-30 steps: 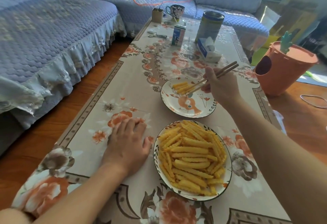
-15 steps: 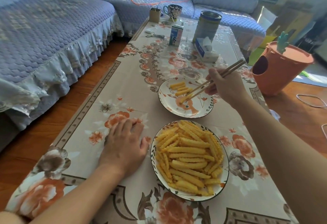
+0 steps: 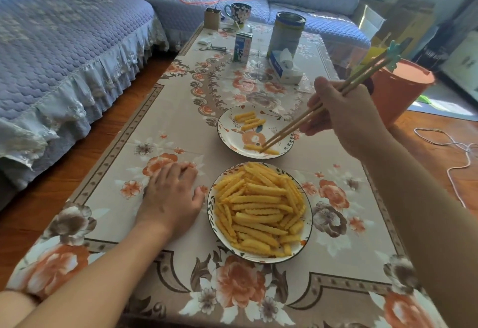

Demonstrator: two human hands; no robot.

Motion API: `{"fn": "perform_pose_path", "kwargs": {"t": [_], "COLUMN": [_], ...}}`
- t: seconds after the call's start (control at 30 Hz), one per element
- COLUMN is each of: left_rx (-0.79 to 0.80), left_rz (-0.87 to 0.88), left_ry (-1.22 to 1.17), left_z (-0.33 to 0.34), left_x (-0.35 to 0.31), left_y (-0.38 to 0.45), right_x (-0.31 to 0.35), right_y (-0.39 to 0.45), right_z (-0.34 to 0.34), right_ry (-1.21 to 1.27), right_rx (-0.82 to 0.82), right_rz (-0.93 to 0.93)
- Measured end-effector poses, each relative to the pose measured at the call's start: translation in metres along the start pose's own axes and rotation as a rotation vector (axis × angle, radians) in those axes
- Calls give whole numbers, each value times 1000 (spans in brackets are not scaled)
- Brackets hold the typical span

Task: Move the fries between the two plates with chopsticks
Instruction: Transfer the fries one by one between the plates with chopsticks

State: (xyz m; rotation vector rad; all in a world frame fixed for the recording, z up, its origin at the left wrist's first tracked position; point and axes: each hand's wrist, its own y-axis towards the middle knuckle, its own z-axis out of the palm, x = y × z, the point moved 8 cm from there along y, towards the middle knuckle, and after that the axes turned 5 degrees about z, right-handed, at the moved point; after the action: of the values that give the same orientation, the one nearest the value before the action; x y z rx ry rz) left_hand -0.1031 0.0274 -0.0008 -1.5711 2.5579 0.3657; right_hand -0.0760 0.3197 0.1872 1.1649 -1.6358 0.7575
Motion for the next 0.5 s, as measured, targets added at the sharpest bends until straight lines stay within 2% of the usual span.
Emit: {"fn": "perform_pose_path", "kwargs": {"t": [0.17,0.5], "left_rx": [3,-4], "left_rz": [-5,-1], "left_ry": [-2,-4], "left_z": [-3,-1], "left_x": [-2,-1], "left_y": [-1,-1], "right_x": [17,12], "right_y": [-53,-55], "right_z": [4,-9], "right_ry": [-118,-158], "right_rx": [116,62], "right_rz": [-11,-64]}}
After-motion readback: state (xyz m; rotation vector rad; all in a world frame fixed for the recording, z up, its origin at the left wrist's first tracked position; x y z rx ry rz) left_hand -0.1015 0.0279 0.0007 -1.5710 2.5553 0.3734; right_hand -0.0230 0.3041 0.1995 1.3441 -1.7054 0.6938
